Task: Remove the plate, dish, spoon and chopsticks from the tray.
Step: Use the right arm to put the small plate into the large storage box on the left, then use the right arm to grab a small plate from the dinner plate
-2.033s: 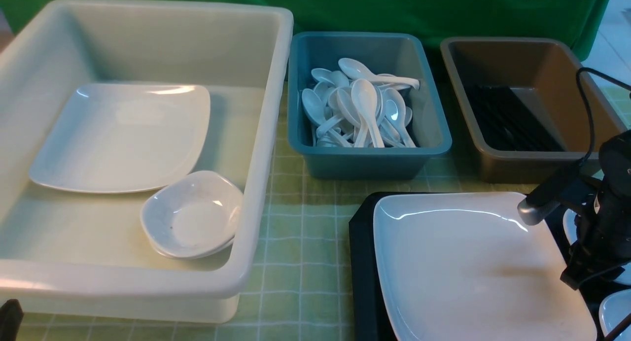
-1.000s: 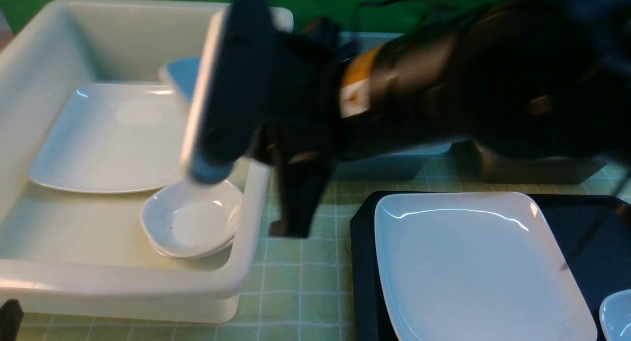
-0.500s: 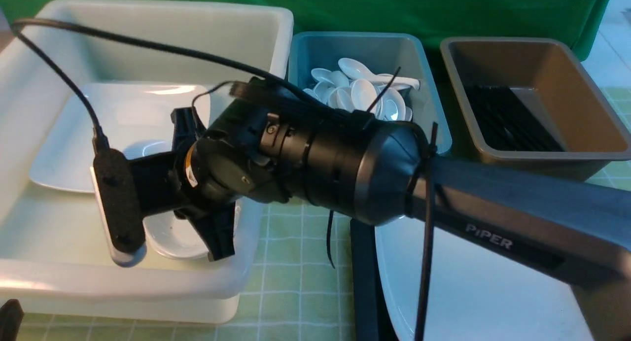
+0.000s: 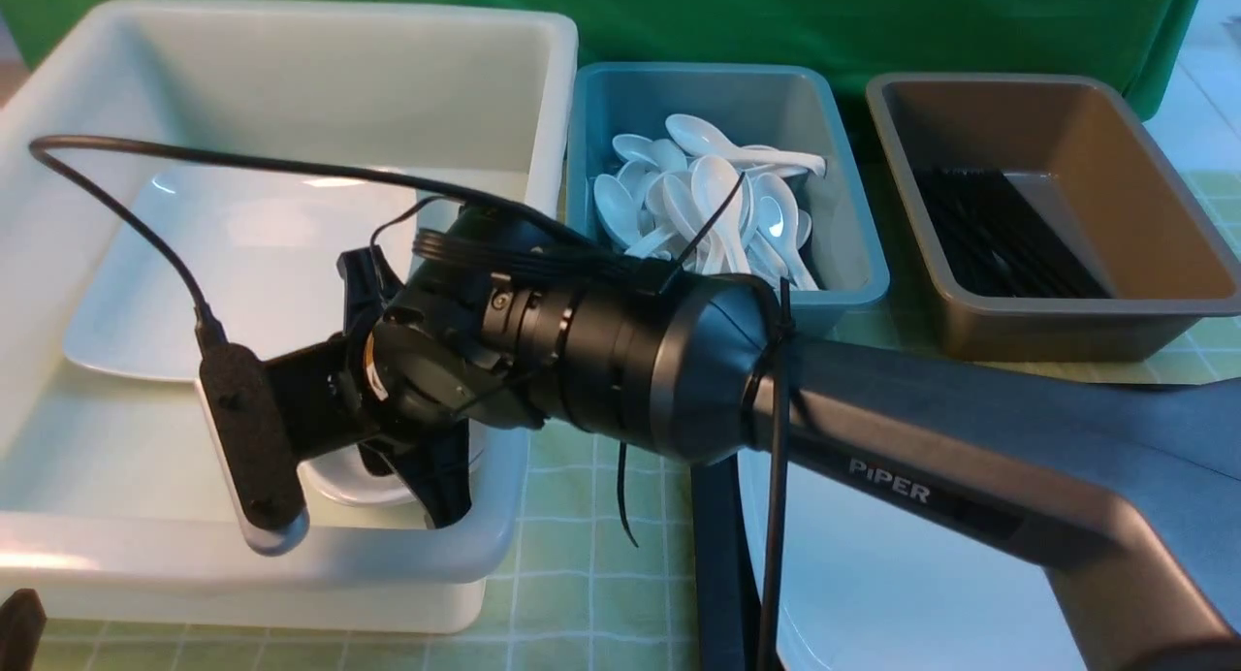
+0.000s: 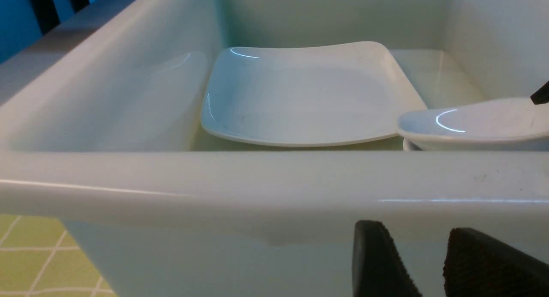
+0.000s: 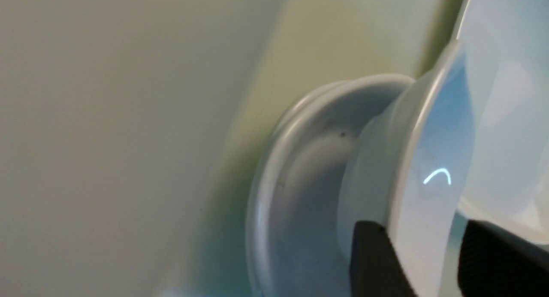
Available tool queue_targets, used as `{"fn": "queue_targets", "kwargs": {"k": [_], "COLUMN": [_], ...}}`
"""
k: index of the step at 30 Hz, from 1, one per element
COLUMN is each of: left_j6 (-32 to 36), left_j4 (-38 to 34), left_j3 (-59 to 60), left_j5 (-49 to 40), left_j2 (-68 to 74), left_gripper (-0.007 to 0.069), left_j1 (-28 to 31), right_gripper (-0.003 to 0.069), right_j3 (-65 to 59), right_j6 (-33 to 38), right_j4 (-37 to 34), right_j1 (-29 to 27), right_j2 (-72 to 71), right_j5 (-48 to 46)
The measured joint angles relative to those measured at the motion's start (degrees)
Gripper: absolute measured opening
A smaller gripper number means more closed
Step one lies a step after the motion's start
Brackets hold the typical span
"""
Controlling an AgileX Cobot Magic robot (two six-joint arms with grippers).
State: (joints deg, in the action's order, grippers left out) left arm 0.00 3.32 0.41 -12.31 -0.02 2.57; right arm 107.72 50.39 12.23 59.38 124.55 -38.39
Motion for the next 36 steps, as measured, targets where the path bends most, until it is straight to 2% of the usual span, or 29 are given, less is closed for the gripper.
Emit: {"fn": "queue_targets", "kwargs": {"k": [3, 13, 15, 17, 19, 20, 23, 25, 26, 28, 30, 32, 33, 34, 35, 36], "left_j6": [0.0, 0.0, 0.0, 0.0, 0.0, 0.0, 0.0, 0.0, 0.0, 0.0, 0.0, 0.0, 0.0, 0.0, 0.0, 0.0], "left_j4": [0.0, 0.0, 0.0, 0.0, 0.0, 0.0, 0.0, 0.0, 0.0, 0.0, 0.0, 0.0, 0.0, 0.0, 0.0, 0.0], "left_j3": [0.0, 0.0, 0.0, 0.0, 0.0, 0.0, 0.0, 0.0, 0.0, 0.0, 0.0, 0.0, 0.0, 0.0, 0.0, 0.0], "left_j5": [0.0, 0.0, 0.0, 0.0, 0.0, 0.0, -0.01, -0.01, -0.01, -0.01, -0.01, -0.01, -0.01, -0.01, -0.01, -0.01], "left_j2": [0.0, 0.0, 0.0, 0.0, 0.0, 0.0, 0.0, 0.0, 0.0, 0.0, 0.0, 0.0, 0.0, 0.0, 0.0, 0.0], "left_gripper": [0.0224, 0.0224, 0.0224, 0.0224, 0.0224, 0.0224, 0.0224, 0.0224, 0.0224, 0.0224, 0.0224, 0.0224, 0.0224, 0.0224, 0.0224, 0.0224], "left_j1": [0.0, 0.0, 0.0, 0.0, 0.0, 0.0, 0.0, 0.0, 0.0, 0.0, 0.0, 0.0, 0.0, 0.0, 0.0, 0.0], "right_gripper": [0.0321, 0.0323, 0.0323, 0.0313, 0.0248, 0.0187, 0.0062, 0.0019, 0.0015, 0.0001, 0.0, 0.0004, 0.0007, 0.0024, 0.0024, 0.0049], "right_j3": [0.0, 0.0, 0.0, 0.0, 0.0, 0.0, -0.93, -3.53, -4.19, -10.59, -14.34, -24.49, -25.38, -32.74, -33.66, -39.4], "right_j6": [0.0, -1.91, -4.69, -10.54, -19.08, -23.52, -32.63, -39.46, -40.35, -45.97, -48.06, -51.17, -51.29, -52.49, -52.65, -53.6], "right_j4": [0.44, 1.7, 1.7, 2.83, 7.09, 10.33, 15.37, 16.17, 16.04, 12.94, 10.98, 6.7, 6.4, 4.32, 4.09, 2.96], "right_j1": [0.08, 1.06, 1.12, 1.12, 1.12, 1.12, 0.43, -2.02, -2.65, -8.71, -12.04, -19.79, -20.38, -24.88, -25.41, -28.49], "right_j2": [-0.55, -10.97, -13.22, -15.62, -19.29, -20.96, -25.61, -31.13, -32.21, -40.45, -44.06, -51.21, -51.72, -55.13, -55.49, -57.37], "right_j5": [-0.39, -5.75, -8.34, -11.66, -17.59, -22.18, -28.29, -29.36, -29.54, -30.07, -30.34, -30.74, -30.74, -31.09, -31.08, -31.15]}}
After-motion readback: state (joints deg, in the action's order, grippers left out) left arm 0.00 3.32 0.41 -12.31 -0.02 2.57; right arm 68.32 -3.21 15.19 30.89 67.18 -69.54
